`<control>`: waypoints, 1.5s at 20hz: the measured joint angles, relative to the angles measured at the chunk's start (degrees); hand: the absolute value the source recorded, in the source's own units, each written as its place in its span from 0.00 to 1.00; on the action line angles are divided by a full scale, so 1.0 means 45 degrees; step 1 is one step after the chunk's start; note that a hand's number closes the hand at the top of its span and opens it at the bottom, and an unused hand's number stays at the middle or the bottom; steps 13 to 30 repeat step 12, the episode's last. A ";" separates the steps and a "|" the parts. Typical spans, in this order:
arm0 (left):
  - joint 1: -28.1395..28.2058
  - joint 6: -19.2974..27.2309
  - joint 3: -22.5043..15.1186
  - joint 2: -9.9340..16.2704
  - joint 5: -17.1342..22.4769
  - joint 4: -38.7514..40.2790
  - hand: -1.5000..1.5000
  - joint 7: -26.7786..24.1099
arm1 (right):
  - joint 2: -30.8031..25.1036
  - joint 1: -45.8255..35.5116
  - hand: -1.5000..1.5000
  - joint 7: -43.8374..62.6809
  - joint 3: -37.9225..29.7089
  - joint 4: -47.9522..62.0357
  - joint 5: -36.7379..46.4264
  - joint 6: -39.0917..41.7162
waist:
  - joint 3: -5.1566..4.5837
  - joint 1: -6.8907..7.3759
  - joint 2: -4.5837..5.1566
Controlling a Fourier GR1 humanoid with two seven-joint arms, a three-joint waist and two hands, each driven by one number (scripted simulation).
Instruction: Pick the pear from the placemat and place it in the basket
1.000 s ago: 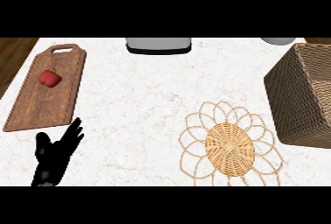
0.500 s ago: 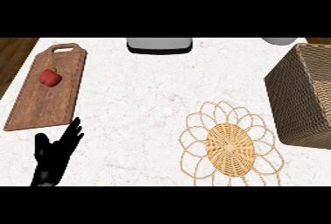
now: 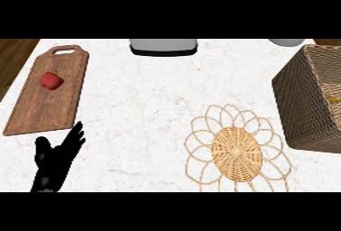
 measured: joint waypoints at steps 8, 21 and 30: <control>0.0089 -0.0055 0.0137 -0.0028 -0.0056 0.0020 0.50 -0.0042 | -0.1021 -0.0179 0.00 0.0019 -0.1697 0.0835 -0.1441 0.0467 | -0.0001 -0.0114 -0.0042; 0.0158 -0.0097 0.0234 -0.0034 -0.0043 -0.0010 0.50 -0.0121 | -0.1828 0.0371 0.00 -0.0089 -0.2702 0.1468 -0.1967 0.0755 | -0.0006 -0.0160 -0.0044; 0.0158 -0.0097 0.0234 -0.0034 -0.0043 -0.0010 0.50 -0.0121 | -0.1828 0.0371 0.00 -0.0089 -0.2702 0.1468 -0.1967 0.0755 | -0.0006 -0.0160 -0.0044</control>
